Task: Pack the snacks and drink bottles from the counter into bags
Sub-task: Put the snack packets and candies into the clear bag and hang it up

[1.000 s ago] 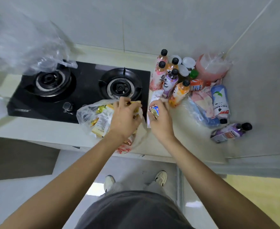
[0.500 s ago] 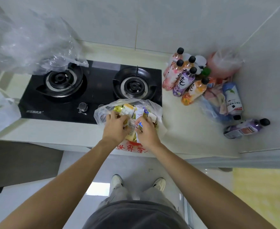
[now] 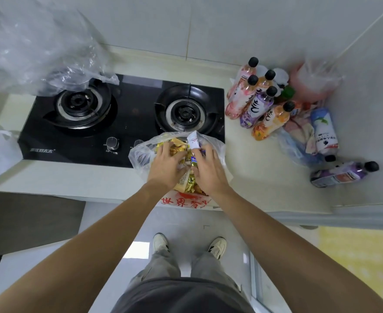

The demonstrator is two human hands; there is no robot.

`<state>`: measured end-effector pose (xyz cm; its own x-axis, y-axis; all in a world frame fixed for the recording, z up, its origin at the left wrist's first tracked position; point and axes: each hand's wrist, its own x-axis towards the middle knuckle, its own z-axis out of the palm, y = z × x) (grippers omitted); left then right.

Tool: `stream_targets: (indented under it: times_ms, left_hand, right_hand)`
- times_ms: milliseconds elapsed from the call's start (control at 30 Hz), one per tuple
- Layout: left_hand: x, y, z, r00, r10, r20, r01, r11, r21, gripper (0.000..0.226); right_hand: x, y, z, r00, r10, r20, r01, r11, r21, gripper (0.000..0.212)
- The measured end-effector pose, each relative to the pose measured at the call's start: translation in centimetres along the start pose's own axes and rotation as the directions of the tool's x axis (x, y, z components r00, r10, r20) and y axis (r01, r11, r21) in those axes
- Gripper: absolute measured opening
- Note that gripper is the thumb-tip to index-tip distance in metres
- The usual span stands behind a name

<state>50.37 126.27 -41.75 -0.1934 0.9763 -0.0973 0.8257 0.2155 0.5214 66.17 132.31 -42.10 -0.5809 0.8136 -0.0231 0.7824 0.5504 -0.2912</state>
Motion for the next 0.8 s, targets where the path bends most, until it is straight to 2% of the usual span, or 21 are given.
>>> stream_targets:
  times_ms: [167, 400, 467, 567, 633, 700, 800]
  left_hand:
    - [-0.4, -0.3, 0.1, 1.0, 0.025, -0.016, -0.024, 0.999, 0.048, 0.044]
    - [-1.5, 0.0, -0.1, 0.996, 0.078, -0.049, -0.072, 0.992, 0.107, 0.048]
    - [-2.1, -0.2, -0.8, 0.992, 0.085, -0.089, -0.076, 0.992, 0.097, 0.047]
    - [-3.7, -1.2, -2.2, 0.976, 0.037, -0.214, -0.015, 0.994, 0.106, 0.047]
    - [-5.1, -2.4, -2.9, 0.954, -0.056, -0.295, 0.091, 0.99, 0.105, 0.046]
    - [-6.1, -3.6, -2.8, 0.937, -0.158, -0.311, 0.197, 0.976, 0.098, 0.044]
    - [-6.6, -4.6, -2.0, 0.936, -0.297, -0.19, 0.318, 0.944, 0.091, 0.048]
  right_hand:
    - [0.0, 0.2, 0.2, 1.0, -0.03, -0.007, 0.029, 0.991, -0.131, 0.052]
    - [-0.6, -0.6, -0.4, 0.996, -0.089, 0.012, 0.089, 0.993, -0.081, 0.064]
    - [-1.1, -0.8, -0.9, 0.993, -0.122, -0.009, 0.121, 0.992, -0.045, 0.066]
    - [-2.3, -0.7, -2.4, 0.977, -0.181, -0.114, 0.178, 0.983, -0.035, 0.061]
    - [-3.1, 0.0, -3.4, 0.976, -0.117, -0.185, 0.116, 0.993, -0.015, 0.058]
    - [-3.5, 1.1, -3.7, 0.981, 0.015, -0.195, -0.015, 1.0, 0.002, 0.059]
    - [-3.4, 2.3, -3.3, 0.972, 0.181, -0.149, -0.18, 0.983, 0.023, 0.056]
